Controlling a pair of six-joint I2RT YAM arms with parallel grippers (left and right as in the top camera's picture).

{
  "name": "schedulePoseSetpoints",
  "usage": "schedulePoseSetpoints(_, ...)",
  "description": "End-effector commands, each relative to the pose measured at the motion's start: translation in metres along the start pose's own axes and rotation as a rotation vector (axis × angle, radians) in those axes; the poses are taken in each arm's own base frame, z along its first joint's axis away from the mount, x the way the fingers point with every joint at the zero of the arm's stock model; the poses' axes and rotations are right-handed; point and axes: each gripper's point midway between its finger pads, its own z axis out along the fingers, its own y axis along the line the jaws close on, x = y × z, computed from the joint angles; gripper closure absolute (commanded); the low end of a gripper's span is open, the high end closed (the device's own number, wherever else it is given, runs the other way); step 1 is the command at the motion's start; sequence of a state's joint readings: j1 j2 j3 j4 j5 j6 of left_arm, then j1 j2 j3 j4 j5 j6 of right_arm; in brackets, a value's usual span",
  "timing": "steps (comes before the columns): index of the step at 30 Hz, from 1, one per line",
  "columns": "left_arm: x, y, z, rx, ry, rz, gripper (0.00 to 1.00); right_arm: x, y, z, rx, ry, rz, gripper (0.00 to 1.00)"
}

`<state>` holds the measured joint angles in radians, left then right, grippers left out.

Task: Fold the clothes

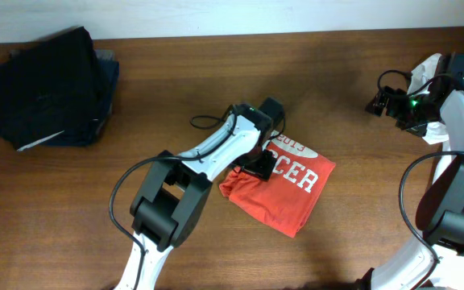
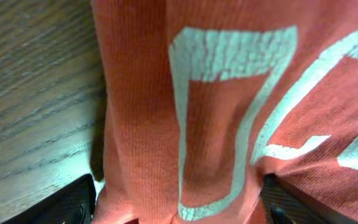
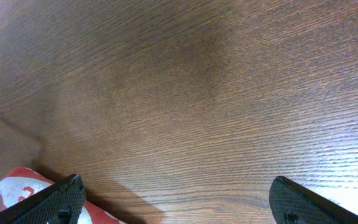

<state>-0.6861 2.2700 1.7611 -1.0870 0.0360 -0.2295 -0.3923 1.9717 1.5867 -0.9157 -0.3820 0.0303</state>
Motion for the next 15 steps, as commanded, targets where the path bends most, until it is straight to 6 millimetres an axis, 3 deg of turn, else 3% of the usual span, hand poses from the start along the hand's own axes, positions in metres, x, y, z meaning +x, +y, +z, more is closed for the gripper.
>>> schedulePoseSetpoints(1, -0.002, 0.023, -0.002, -0.137, -0.053, -0.070, 0.16, -0.008, 0.006, -0.015, 0.001, -0.042, -0.008, 0.02)
schedulePoseSetpoints(4, -0.015, 0.018, -0.069, -0.094, -0.221, -0.070, 0.14, -0.008, 0.006, -0.015, 0.001, -0.042, -0.008, 0.02)
schedulePoseSetpoints(5, -0.010, 0.019, -0.076, -0.092, -0.229, -0.070, 0.13, -0.008, 0.006, -0.015, 0.001, -0.042, -0.008, 0.02)
schedulePoseSetpoints(7, 0.000, 0.025, -0.066, -0.098, -0.192, -0.079, 0.07, -0.008, 0.006, -0.015, 0.001, -0.042, -0.008, 0.02)
schedulePoseSetpoints(10, 0.016, 0.004, -0.026, 0.072, -0.136, 0.020, 0.07, -0.008, 0.006, -0.015, 0.001, -0.042, -0.008, 0.02)
schedulePoseSetpoints(12, 0.020, 0.003, -0.009, 0.085, -0.141, 0.024, 0.07, -0.008, 0.006, -0.015, 0.001, -0.042, -0.008, 0.02)
schedulePoseSetpoints(15, 0.017, 0.007, -0.001, 0.082, -0.163, 0.015, 0.07, -0.008, 0.006, -0.015, 0.001, -0.042, -0.008, 0.02)
